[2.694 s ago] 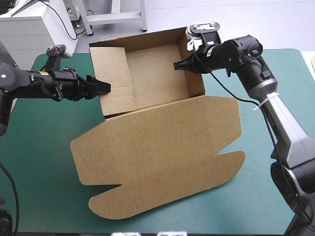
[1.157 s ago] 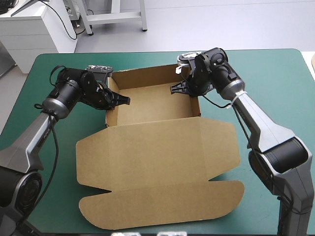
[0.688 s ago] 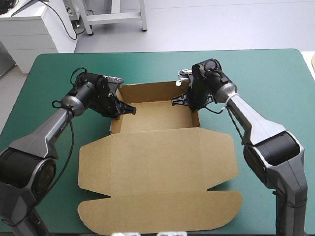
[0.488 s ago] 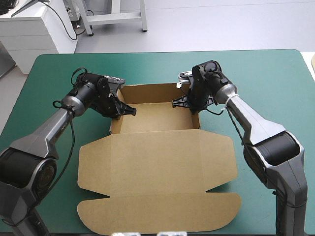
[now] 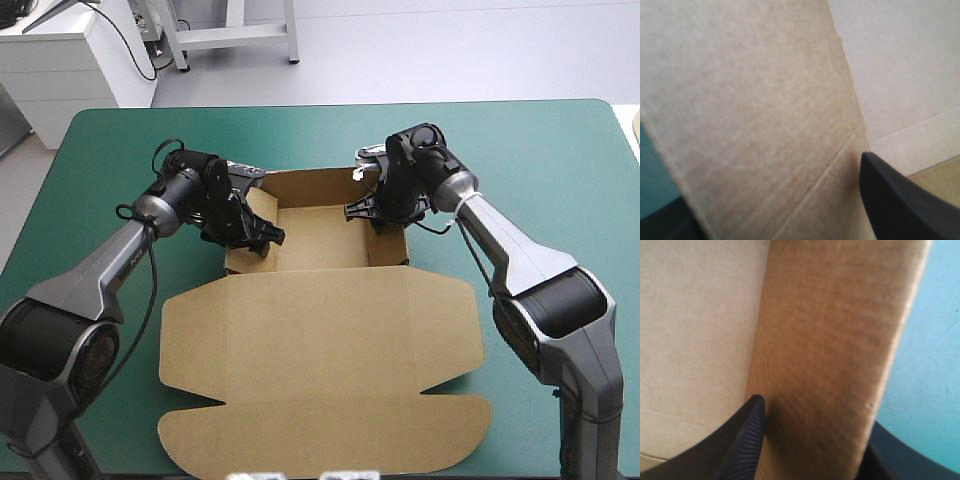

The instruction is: Fold the box

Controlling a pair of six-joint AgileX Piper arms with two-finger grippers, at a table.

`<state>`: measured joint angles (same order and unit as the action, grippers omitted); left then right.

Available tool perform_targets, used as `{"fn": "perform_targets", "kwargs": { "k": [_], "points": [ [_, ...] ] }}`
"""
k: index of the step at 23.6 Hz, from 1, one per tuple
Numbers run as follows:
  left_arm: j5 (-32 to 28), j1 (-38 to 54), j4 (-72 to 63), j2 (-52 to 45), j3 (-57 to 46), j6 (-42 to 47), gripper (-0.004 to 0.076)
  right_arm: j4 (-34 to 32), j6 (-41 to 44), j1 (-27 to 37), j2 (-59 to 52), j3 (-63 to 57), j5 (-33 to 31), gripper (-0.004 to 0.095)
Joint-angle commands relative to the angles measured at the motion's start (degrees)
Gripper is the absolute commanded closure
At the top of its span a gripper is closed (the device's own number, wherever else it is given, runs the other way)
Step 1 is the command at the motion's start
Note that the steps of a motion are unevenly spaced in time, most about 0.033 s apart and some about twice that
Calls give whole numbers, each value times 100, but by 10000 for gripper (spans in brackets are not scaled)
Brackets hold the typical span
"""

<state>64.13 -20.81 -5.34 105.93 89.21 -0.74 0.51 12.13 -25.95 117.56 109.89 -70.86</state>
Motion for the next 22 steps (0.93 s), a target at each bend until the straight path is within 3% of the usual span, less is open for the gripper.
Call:
{"fn": "perform_targets", "kwargs": {
  "k": [1, 7, 9, 14, 16, 22],
  "points": [
    [5, -32, -84, -284, 238, 1, 211, -302, -100, 2, -391, 318, -40, 460],
    [426, -32, 55, -303, 859, 1, 211, -504, -344, 2, -435, 904, -50, 465],
    [986, -32, 394, -303, 1364, 1, 211, -563, -634, 2, -456, 1126, -50, 465],
    [975, -32, 466, -677, 1768, 148, 232, -513, -499, 82, -544, 1156, -50, 465],
    [975, -32, 719, -1007, 1771, 132, 300, -525, -475, 82, -552, 1156, -60, 465],
    [985, -32, 1476, -2054, 1482, 110, 665, -116, -393, 245, -552, 1120, -60, 465]
  ]
}}
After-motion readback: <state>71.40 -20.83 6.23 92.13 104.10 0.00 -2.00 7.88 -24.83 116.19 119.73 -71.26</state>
